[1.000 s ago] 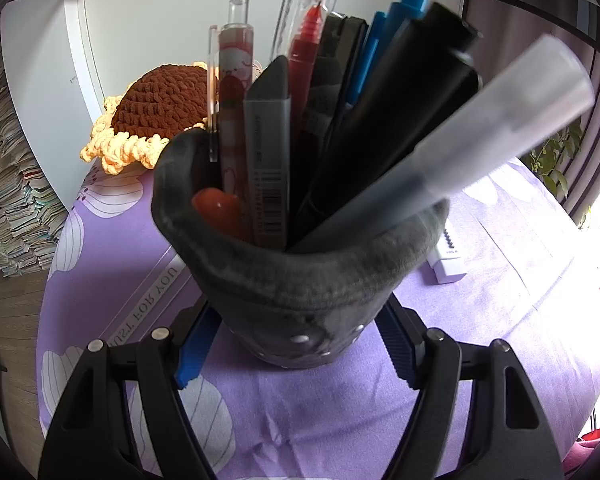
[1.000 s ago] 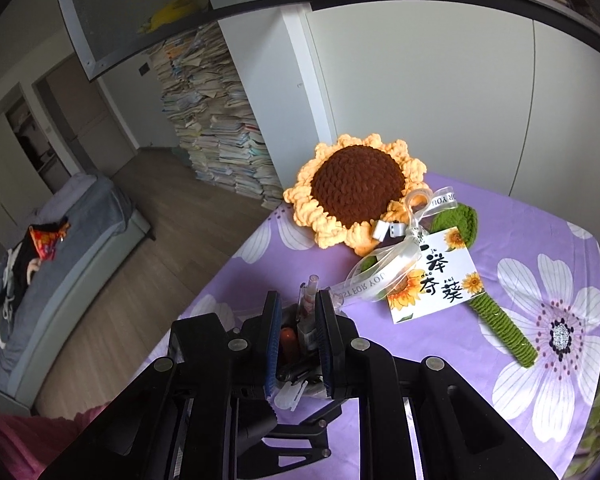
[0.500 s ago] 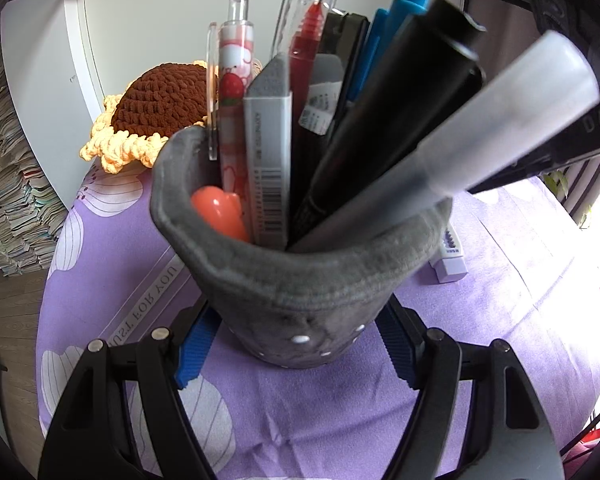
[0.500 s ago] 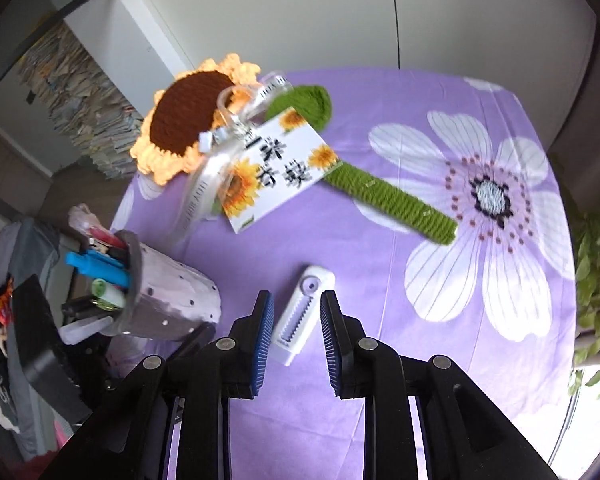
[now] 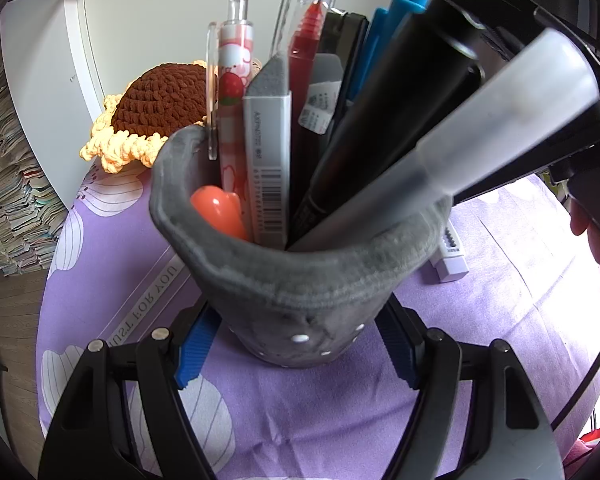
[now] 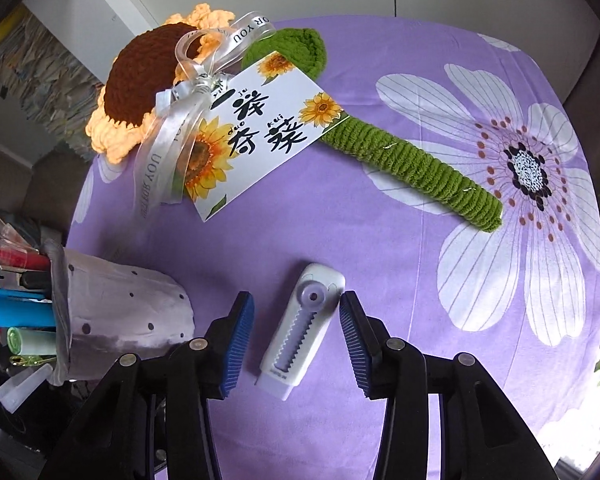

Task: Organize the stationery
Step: 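Grasp the white correction tape with the right gripper, then lift the correction tape and insert it into the held holder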

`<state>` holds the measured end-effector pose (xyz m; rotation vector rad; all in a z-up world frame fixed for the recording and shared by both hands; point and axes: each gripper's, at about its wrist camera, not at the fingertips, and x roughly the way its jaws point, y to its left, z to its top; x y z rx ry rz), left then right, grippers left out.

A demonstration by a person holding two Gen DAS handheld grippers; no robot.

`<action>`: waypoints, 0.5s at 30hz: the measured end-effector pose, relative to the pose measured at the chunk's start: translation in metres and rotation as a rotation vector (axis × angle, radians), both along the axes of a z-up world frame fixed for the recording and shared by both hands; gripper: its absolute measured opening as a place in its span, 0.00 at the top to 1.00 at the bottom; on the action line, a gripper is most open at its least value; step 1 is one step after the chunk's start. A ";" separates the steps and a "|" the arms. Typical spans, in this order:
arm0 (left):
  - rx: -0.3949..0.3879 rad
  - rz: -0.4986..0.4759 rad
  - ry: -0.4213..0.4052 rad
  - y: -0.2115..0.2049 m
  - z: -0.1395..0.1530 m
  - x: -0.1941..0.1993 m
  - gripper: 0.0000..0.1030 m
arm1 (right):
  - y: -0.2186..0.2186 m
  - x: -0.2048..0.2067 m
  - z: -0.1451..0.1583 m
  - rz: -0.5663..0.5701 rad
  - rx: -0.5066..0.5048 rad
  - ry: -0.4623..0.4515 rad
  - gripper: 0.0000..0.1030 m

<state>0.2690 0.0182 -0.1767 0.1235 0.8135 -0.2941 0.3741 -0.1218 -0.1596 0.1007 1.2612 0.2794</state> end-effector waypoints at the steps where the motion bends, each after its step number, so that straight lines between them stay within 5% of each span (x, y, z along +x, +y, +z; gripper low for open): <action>1: 0.000 0.000 0.000 0.000 0.000 -0.001 0.29 | 0.002 0.001 -0.001 -0.004 -0.016 -0.007 0.56; 4: 0.000 0.000 0.000 0.000 0.000 0.000 0.29 | 0.006 0.003 -0.003 0.004 -0.050 -0.034 0.60; 5: 0.000 0.000 0.000 0.000 0.000 0.000 0.29 | 0.008 0.002 -0.002 0.015 -0.067 -0.045 0.71; 15: 0.000 0.000 0.001 0.000 0.000 0.000 0.29 | 0.003 -0.042 0.039 0.072 0.012 -0.144 0.74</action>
